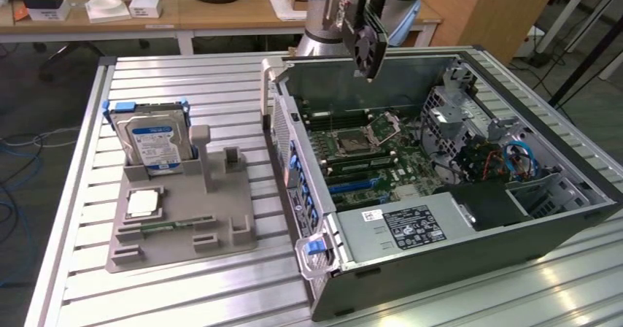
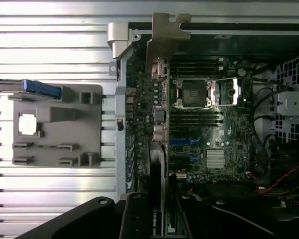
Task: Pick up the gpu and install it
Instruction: 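Pick up the gpu and move the gpu toward the slot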
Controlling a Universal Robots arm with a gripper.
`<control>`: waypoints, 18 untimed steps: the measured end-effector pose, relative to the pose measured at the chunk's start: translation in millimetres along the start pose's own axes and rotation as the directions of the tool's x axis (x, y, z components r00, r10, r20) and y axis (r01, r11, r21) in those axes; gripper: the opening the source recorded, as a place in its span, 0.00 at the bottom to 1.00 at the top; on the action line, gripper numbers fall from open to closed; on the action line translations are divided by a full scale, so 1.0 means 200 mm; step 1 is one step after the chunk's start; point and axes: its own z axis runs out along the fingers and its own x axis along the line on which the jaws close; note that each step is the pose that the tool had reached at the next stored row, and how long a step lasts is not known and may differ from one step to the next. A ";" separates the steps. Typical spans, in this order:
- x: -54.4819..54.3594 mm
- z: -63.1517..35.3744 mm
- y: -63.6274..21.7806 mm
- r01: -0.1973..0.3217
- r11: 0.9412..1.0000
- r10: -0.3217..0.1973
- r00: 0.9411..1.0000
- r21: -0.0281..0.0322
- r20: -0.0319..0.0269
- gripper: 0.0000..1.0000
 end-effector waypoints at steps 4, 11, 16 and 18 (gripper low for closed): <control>-0.04 0.000 0.001 0.003 1.000 -0.003 1.000 0.000 0.000 0.26; -0.10 0.000 0.003 0.008 1.000 -0.008 1.000 0.000 0.000 0.26; -0.13 0.000 0.004 0.011 1.000 -0.011 1.000 0.000 0.000 0.26; -0.14 0.000 0.004 0.012 1.000 -0.012 1.000 0.000 0.000 0.26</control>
